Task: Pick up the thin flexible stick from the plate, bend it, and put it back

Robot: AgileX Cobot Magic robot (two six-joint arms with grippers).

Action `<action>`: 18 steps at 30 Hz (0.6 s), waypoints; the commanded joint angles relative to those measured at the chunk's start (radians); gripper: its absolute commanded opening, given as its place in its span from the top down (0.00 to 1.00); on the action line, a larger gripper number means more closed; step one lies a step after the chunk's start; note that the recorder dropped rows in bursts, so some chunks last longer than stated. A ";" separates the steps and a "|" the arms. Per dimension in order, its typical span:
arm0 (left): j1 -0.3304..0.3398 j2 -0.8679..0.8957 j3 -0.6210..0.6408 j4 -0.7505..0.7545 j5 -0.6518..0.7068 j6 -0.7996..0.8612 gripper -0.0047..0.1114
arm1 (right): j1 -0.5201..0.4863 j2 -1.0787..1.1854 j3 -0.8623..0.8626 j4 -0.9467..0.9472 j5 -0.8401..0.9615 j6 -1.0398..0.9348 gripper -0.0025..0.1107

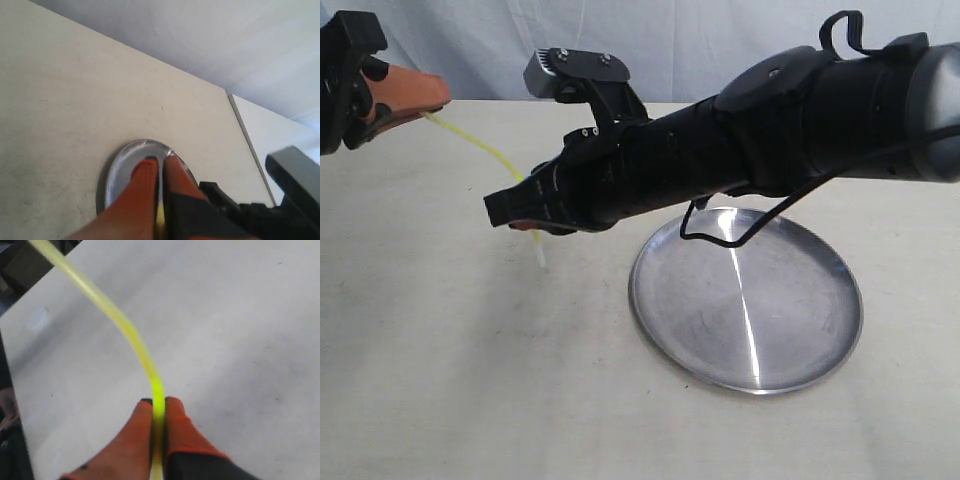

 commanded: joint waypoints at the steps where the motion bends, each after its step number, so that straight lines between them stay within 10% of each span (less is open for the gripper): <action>1: -0.051 0.009 0.020 0.099 0.076 0.004 0.96 | -0.002 -0.029 -0.028 0.144 -0.025 -0.035 0.98; 18: -0.051 0.009 0.020 0.114 0.066 0.004 0.96 | -0.002 -0.029 -0.028 0.306 -0.022 -0.161 0.98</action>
